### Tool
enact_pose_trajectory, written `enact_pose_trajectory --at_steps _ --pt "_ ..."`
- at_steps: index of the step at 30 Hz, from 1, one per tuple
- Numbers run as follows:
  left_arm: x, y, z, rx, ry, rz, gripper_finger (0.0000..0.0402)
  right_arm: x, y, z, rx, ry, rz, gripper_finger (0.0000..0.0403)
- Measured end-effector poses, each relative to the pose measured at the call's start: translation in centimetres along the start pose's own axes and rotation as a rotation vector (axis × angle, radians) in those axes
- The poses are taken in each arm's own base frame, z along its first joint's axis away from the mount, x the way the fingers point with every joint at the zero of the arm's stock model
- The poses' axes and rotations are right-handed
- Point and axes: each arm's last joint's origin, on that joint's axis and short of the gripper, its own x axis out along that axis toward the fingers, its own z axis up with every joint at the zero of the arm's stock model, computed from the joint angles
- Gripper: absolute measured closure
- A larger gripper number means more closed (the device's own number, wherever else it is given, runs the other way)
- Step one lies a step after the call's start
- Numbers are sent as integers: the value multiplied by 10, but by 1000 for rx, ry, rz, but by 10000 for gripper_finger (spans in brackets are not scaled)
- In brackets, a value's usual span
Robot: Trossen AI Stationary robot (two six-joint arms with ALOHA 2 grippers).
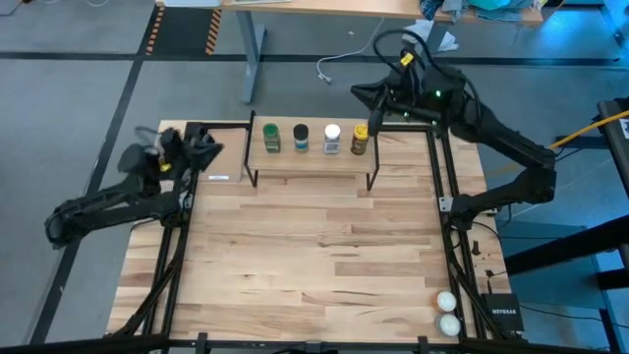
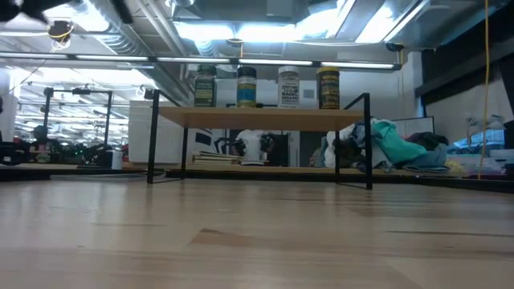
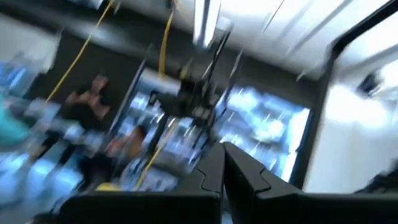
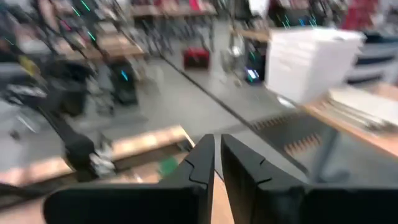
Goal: Shelf spices
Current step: Remove the yellow seasoning bottle from the shelf
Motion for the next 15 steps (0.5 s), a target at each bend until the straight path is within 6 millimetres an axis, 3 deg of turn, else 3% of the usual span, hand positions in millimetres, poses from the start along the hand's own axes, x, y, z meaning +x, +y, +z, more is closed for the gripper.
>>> enact_pose_trajectory --at_steps 5,8,15 --pt "44 2 15 138 184 -33 402 -3 -24 2 -29 183 -70 360" --pt "64 0 25 208 261 -92 402 -1 -33 0 -26 277 0 334" --pt "82 -10 56 452 271 -39 402 13 -36 -16 -100 408 134 191"
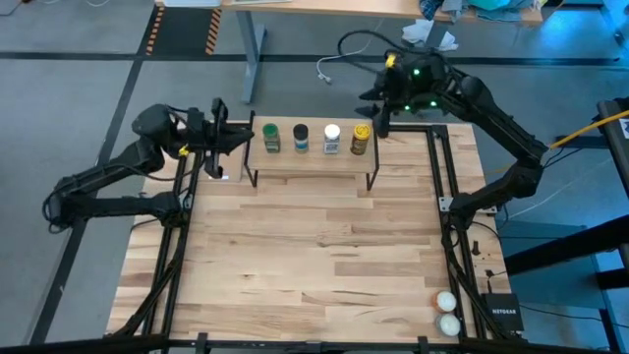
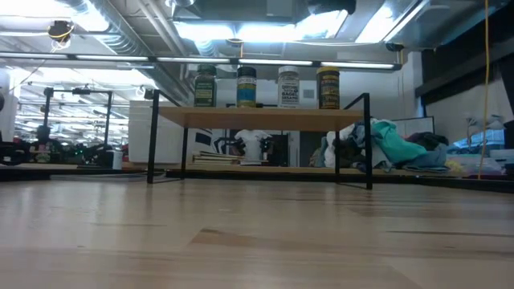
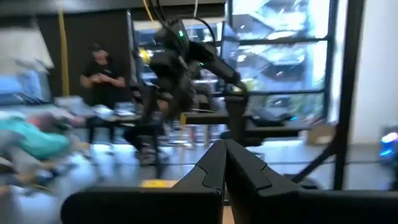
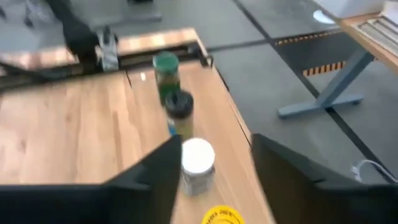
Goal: Shelf spices
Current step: Remove the yellow seasoning bottle from the shelf
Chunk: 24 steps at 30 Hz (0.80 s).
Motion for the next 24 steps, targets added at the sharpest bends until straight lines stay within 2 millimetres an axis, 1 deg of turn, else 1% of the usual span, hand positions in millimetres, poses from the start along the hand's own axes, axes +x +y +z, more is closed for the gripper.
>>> enact_pose_trajectory --at_steps 4,6,7,8,13,17,20,24 --pt "-5 0 12 135 45 62 398 13 -1 -5 -46 83 -70 87" --pt "-7 1 15 206 90 107 384 20 -4 -7 -65 123 -105 36" --pt "-7 2 15 234 115 126 373 23 -4 -9 -72 141 -104 20" --pt "-8 2 13 262 140 145 361 27 -5 -10 -77 161 -106 12" --pt "-7 4 4 336 247 180 281 45 -8 -16 -76 229 -109 34" --pt "-9 4 -7 358 365 167 224 48 -9 -18 -83 263 -118 32" --pt "-11 4 -14 356 447 190 203 48 -8 -23 -77 311 -106 20" --pt "-10 5 -23 327 533 206 192 45 -5 -31 -51 390 -75 5"
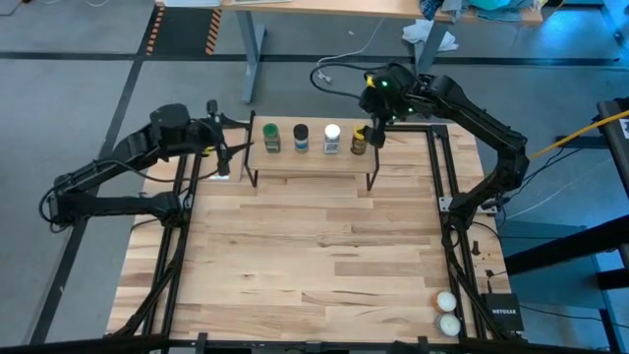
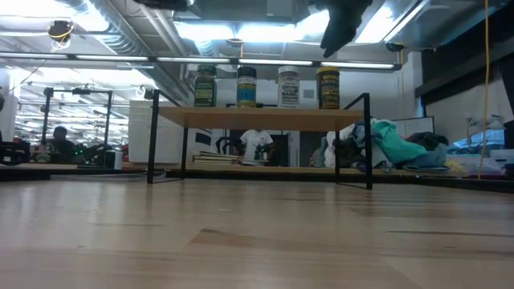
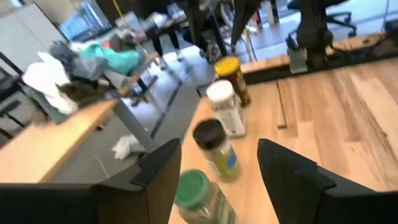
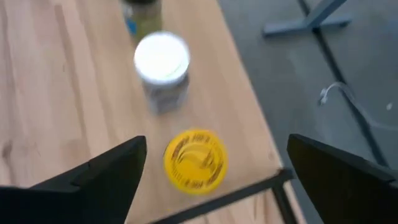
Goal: Shelf spices
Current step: Remove the yellow seasoning bottle from the shelf
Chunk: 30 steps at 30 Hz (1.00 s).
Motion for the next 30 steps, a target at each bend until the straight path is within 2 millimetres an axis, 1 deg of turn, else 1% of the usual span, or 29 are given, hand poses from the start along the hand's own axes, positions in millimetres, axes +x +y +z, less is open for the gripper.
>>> enact_pose_trajectory --at_steps 4,7,12,16,20,27,30 --pt "8 -5 -2 66 28 -40 169 6 0 0 30 16 23 4" --pt "16 -7 -3 110 46 -60 138 15 0 1 53 41 52 3" --pt "28 -5 -6 116 109 0 82 33 1 -2 70 137 88 3" --pt "30 -4 -4 113 88 29 52 44 -1 -2 78 178 72 3" --pt "28 -4 -3 101 86 30 45 52 -1 -2 79 206 73 3" --pt "29 -4 -5 85 101 23 49 62 0 -6 81 287 89 5" --pt "29 -5 -6 65 114 17 50 63 0 -6 81 292 91 20"
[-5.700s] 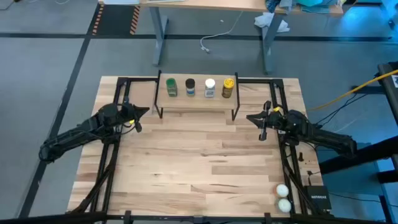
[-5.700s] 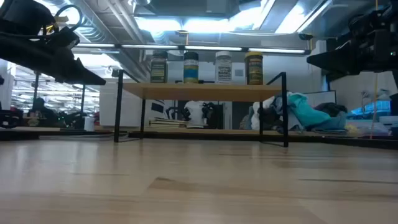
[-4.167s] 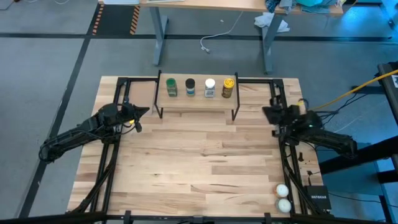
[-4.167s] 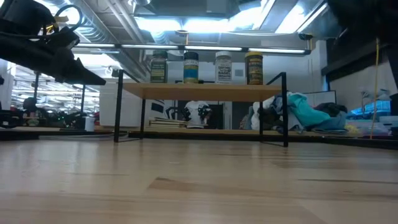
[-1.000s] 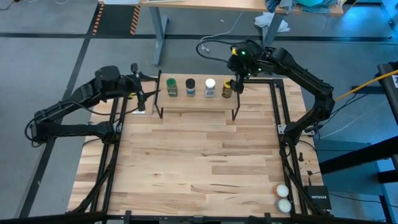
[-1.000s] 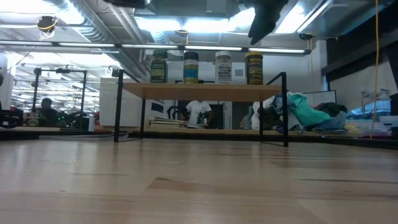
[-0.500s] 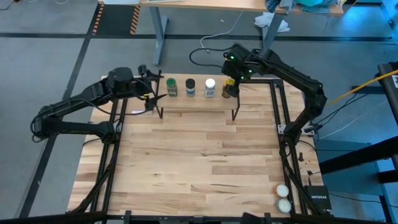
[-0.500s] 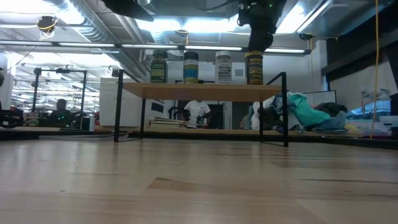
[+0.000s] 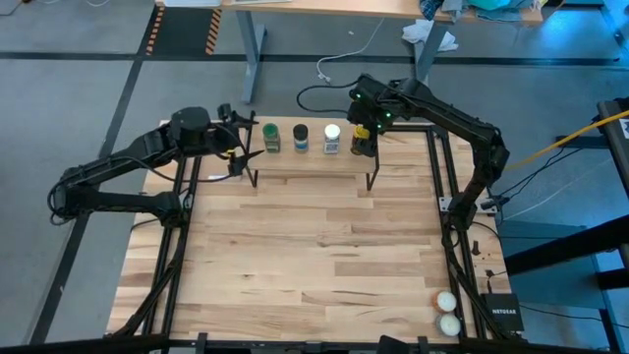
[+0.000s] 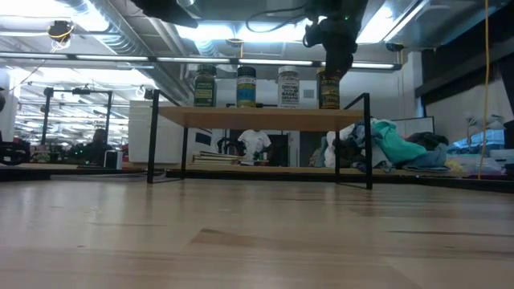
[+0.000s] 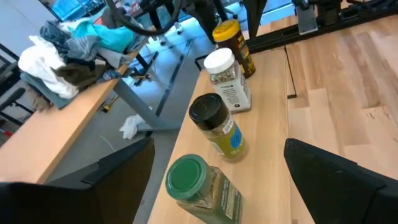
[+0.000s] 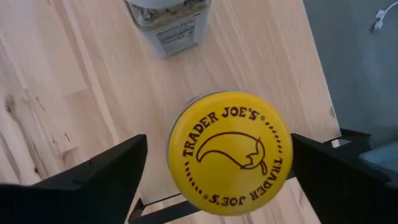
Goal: Shelf spices
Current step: Remove the yellow seasoning bottle from the shelf
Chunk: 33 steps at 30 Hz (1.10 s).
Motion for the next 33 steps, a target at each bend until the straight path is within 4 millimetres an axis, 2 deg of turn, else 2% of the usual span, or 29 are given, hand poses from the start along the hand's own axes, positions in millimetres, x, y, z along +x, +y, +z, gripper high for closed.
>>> enact_pose_trajectory --at_steps 4,10,20,26,33 --pt "0 -2 -4 -7 41 -23 50 0 0 1 -3 -12 -3 70" --pt "0 -4 -6 -31 69 -41 50 0 0 1 -12 -16 18 173" --pt "-1 -7 -7 -96 82 -57 50 -5 1 1 -3 -18 27 173" --pt "0 -9 -8 -104 84 -94 50 -44 7 10 -2 -112 -36 173" --pt "-1 -11 -11 -149 109 -112 50 -111 38 13 -29 -307 -25 173"
